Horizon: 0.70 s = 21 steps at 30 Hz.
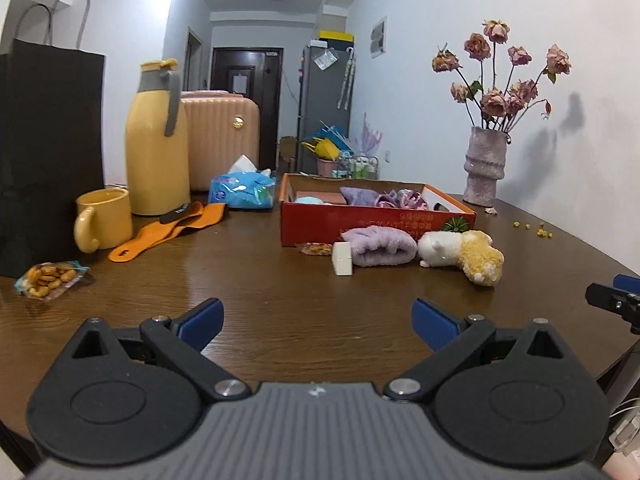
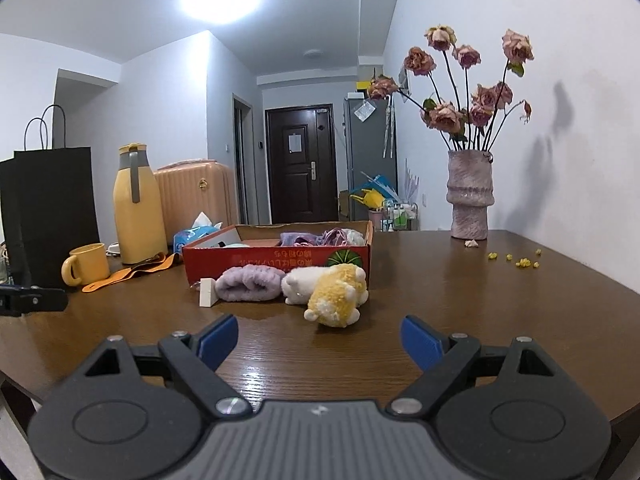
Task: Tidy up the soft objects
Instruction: 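Withdraw the left tool from the box back toward the table items, then lower the right tool onto the yellow-and-white plush and close on it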
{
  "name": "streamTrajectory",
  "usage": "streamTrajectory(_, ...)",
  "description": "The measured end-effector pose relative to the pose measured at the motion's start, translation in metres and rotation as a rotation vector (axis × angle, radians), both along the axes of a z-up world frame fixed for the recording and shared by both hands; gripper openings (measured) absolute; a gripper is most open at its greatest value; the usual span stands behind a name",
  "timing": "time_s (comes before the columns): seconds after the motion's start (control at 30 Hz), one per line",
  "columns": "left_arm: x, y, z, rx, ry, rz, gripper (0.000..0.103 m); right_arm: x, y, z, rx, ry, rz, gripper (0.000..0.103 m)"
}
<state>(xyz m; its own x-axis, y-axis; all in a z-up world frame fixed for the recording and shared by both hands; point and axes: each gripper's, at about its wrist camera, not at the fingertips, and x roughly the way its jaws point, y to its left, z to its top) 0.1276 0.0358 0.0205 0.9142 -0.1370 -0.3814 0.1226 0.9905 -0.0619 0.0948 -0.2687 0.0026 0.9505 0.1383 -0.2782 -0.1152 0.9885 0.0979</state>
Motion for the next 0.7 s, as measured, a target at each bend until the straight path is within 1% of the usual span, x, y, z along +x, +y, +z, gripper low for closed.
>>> streamTrajectory(0.13,0.027,-0.012,-0.004,0.013,0.036,-0.031,0.102,0.022,0.001,-0.005,-0.003,0.041,0.000,0.088)
streamTrajectory(0.23,0.053,-0.025,-0.005,0.030,0.042,-0.069,0.102,0.050,0.004,-0.008,-0.015,0.090,-0.006,0.088)
streamTrajectory(0.43,0.114,-0.059,-0.009,0.062,0.051,-0.145,0.102,0.125,0.015,-0.013,-0.066,0.180,-0.017,0.087)
streamTrajectory(0.57,0.149,-0.076,-0.015,0.066,0.067,-0.163,0.102,0.179,0.021,-0.025,-0.087,0.253,-0.031,0.086)
streamTrajectory(0.6,0.155,-0.078,-0.016,0.061,0.072,-0.167,0.102,0.187,0.022,-0.028,-0.086,0.265,-0.034,0.082)
streamTrajectory(0.63,0.161,-0.080,-0.018,0.056,0.079,-0.170,0.102,0.195,0.023,-0.030,-0.083,0.273,-0.035,0.071)
streamTrajectory(0.67,0.164,-0.081,-0.020,0.053,0.083,-0.172,0.102,0.201,0.023,-0.034,-0.073,0.281,-0.027,0.066)
streamTrajectory(0.7,0.166,-0.083,-0.021,0.051,0.086,-0.177,0.102,0.205,0.023,-0.036,-0.066,0.291,-0.018,0.055)
